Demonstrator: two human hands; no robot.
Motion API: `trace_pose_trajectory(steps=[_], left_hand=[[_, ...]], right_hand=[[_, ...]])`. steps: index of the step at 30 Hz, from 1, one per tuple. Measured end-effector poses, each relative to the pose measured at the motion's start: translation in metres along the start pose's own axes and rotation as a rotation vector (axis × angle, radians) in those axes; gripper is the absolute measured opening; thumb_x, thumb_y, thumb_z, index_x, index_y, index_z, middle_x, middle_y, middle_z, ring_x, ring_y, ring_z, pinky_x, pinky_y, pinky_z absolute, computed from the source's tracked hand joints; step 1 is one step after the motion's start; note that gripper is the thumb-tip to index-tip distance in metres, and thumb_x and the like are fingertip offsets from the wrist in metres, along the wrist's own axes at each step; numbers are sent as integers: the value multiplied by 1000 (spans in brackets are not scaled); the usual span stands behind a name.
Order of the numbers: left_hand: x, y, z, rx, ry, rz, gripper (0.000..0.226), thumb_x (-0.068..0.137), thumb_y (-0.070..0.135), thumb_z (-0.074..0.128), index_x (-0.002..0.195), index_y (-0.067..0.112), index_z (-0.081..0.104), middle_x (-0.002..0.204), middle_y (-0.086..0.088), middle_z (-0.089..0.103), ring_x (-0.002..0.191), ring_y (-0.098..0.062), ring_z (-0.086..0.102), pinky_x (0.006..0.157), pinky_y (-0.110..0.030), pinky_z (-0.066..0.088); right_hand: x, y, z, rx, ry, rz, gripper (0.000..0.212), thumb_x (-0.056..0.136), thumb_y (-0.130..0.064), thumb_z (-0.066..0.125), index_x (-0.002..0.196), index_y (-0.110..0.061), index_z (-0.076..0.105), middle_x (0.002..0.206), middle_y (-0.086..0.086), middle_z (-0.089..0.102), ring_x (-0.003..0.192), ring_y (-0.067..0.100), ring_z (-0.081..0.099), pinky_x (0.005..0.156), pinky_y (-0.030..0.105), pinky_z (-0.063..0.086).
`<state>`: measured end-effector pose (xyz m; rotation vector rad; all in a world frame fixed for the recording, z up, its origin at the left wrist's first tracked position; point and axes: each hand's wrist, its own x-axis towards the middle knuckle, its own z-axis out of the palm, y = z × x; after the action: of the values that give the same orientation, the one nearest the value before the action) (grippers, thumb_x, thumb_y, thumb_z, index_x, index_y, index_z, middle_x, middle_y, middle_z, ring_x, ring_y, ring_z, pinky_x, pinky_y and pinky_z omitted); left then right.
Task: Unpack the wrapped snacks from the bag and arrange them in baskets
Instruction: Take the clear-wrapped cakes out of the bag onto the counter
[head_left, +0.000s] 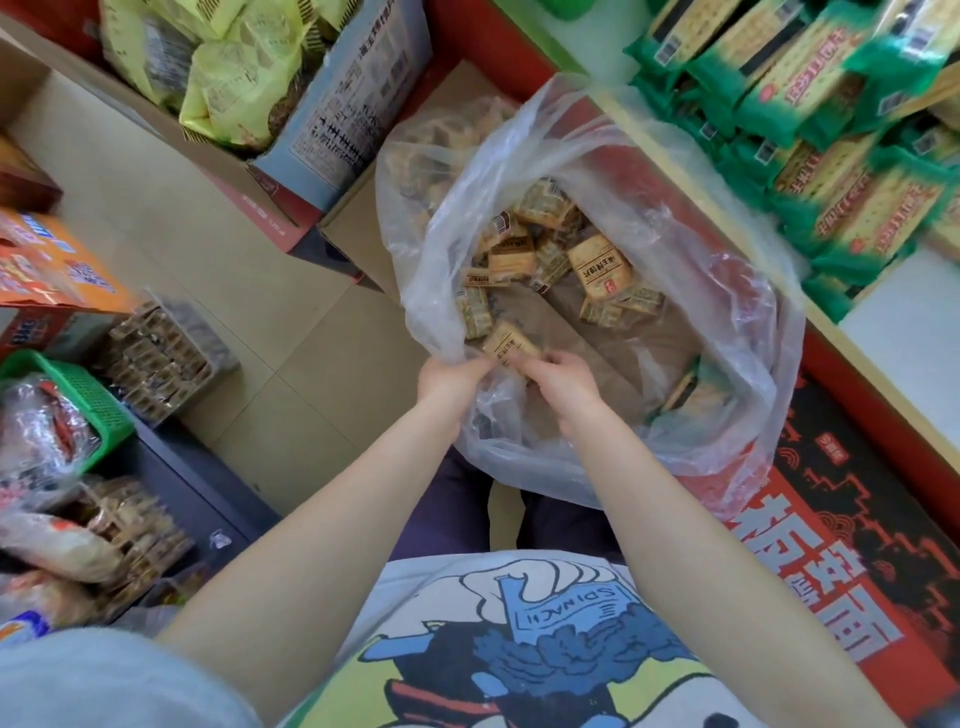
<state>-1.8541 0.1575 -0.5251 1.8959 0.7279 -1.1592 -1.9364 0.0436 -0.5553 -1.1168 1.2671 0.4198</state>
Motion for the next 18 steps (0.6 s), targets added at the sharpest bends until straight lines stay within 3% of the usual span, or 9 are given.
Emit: trace_pose_trajectory(steps=[1, 3, 4, 6, 8, 10, 13, 16, 18], left_hand=[[-10, 5, 1, 61, 16, 60, 42, 82, 31, 80, 115, 11, 64, 114, -12, 70, 103, -29, 67, 97, -47, 54], [-34, 14, 0, 191, 91, 241, 84, 81, 36, 81, 148, 10, 37, 142, -10, 51, 127, -27, 52, 108, -43, 44], [-49, 18, -2, 247, 158, 373, 97, 81, 35, 80, 155, 11, 22, 154, -10, 36, 140, -26, 38, 114, -41, 35], [-79, 30, -3, 320, 251, 671, 104, 83, 35, 78, 159, 14, 10, 163, -9, 15, 150, -22, 16, 120, -39, 19], [-109, 45, 5, 344, 258, 943, 97, 85, 38, 75, 158, 16, 15, 164, -8, 14, 152, -21, 11, 122, -39, 15], [-135, 60, 23, 413, 217, 1111, 82, 87, 45, 69, 153, 15, 31, 160, -9, 26, 149, -22, 20, 122, -41, 22], [-171, 80, 69, 536, -34, 1021, 69, 89, 55, 65, 144, 17, 47, 134, 0, 56, 125, -15, 50, 105, -34, 41], [-203, 83, 133, 604, -273, 936, 43, 88, 45, 70, 121, 20, 64, 108, 3, 68, 97, -14, 65, 89, -32, 53], [-226, 78, 180, 603, -357, 968, 23, 87, 35, 73, 104, 22, 64, 91, 10, 66, 80, -2, 61, 73, -9, 48]], right_hand=[[-4, -6, -7, 47, 20, -25, 41, 85, -36, 78, 115, -10, 66, 109, 4, 72, 95, 18, 65, 84, 31, 51], [-17, -20, -25, 156, 28, -85, 35, 87, -32, 77, 113, -10, 68, 111, 7, 74, 95, 19, 67, 84, 31, 53], [-26, -27, -36, 210, 11, -123, 27, 89, -27, 75, 110, -10, 69, 110, 10, 74, 95, 20, 69, 83, 32, 55], [-49, -37, -59, 257, -37, -213, 19, 92, -21, 71, 107, -10, 69, 109, 13, 74, 97, 23, 69, 85, 36, 58], [-76, -45, -84, 302, -79, -287, 20, 94, -19, 68, 112, -10, 67, 111, 13, 74, 98, 26, 71, 85, 38, 59], [-104, -49, -109, 397, -88, -332, 26, 97, -19, 64, 122, -11, 59, 112, 12, 74, 93, 29, 73, 78, 37, 60], [-146, -47, -148, 543, -63, -387, 25, 102, -21, 56, 126, -14, 52, 113, 9, 72, 95, 27, 70, 83, 43, 59], [-180, -32, -197, 532, 22, -468, 17, 104, -24, 51, 119, -16, 53, 107, 7, 71, 90, 26, 68, 80, 45, 58], [-201, -13, -234, 423, 160, -504, 21, 100, -30, 59, 118, -22, 53, 106, 2, 69, 88, 21, 68, 84, 46, 58]])
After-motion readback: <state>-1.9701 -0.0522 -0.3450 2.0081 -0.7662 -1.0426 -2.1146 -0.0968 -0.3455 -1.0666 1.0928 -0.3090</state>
